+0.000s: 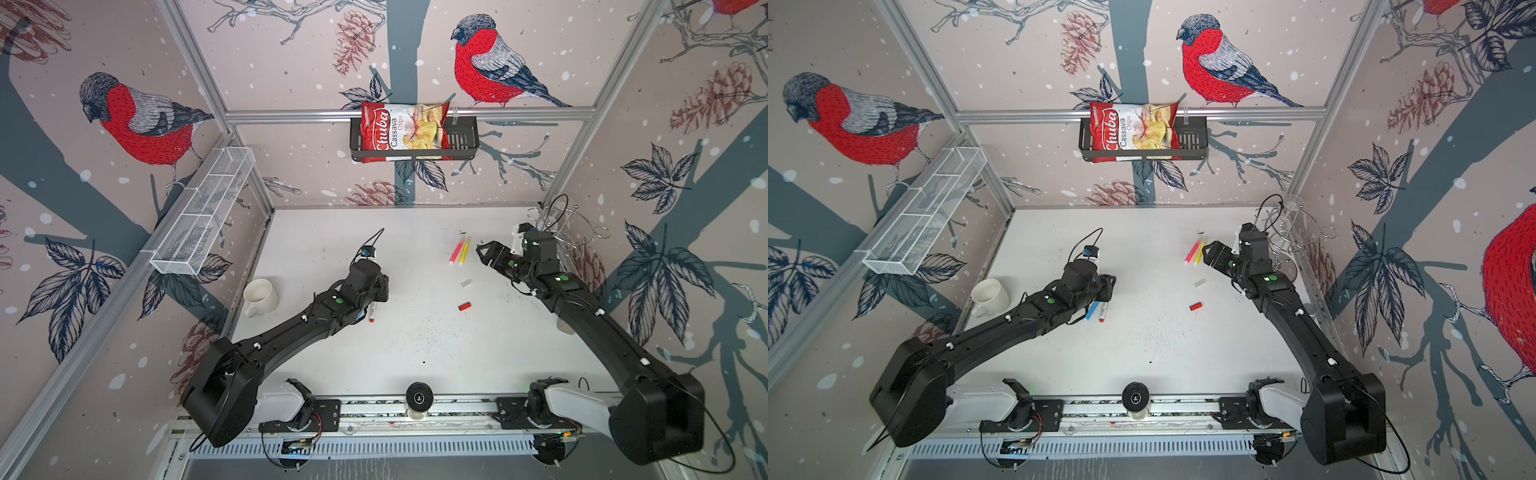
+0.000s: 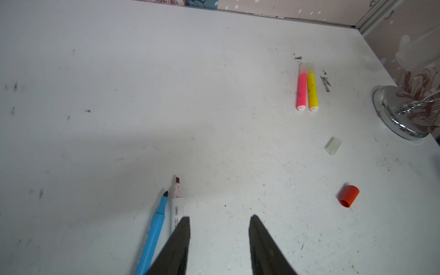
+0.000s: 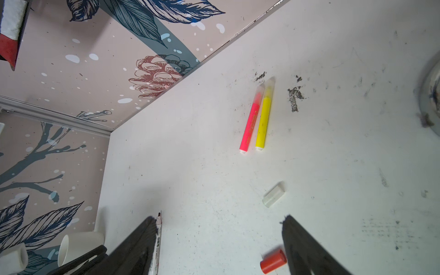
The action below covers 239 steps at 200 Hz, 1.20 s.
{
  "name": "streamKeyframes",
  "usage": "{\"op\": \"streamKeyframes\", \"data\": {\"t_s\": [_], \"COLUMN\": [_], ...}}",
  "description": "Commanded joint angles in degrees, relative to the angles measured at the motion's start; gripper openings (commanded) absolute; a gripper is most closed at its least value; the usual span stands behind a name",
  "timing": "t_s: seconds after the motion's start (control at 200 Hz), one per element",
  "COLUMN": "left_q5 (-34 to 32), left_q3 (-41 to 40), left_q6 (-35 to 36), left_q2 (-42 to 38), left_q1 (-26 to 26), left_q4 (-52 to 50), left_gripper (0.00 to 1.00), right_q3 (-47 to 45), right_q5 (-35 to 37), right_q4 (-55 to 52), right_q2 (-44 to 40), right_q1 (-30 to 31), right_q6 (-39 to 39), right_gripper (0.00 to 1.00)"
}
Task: Insert pens into pen caps
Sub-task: Place a pen at the top-center of the table, then pick up a pen from the center of the table.
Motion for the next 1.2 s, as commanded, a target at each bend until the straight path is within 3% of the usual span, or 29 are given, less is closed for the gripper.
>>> {"op": "streamKeyframes", "data": {"t_s": [0.0,0.535,1.191], "left_q5": [-4.02,-3.32,3.33], "left_q3": [-0.78,4.10,4.81], "left_q6": [-2.20,-3.78,-2.16], "left_q2": [0.02,15.51,22.45], "left_q1": [0.27,1.31,1.24], "left_q4": [-2.40,-10.02,-9.21], "left_gripper": [0.42,0.40,0.33], "right_q3": [-0.35,-1.97,-2.68], "right_q5": [-0.25,-0.33,-0.58], "right_q4": [0.76,1.15,1.41], "right_q2": [-0.01,-0.79,-1.49], "right_q1": [-0.05,-0.29,-1.29], "right_q6": [0.87,1.37,1.59], "right_gripper": [0.83,0.83,0.83]}}
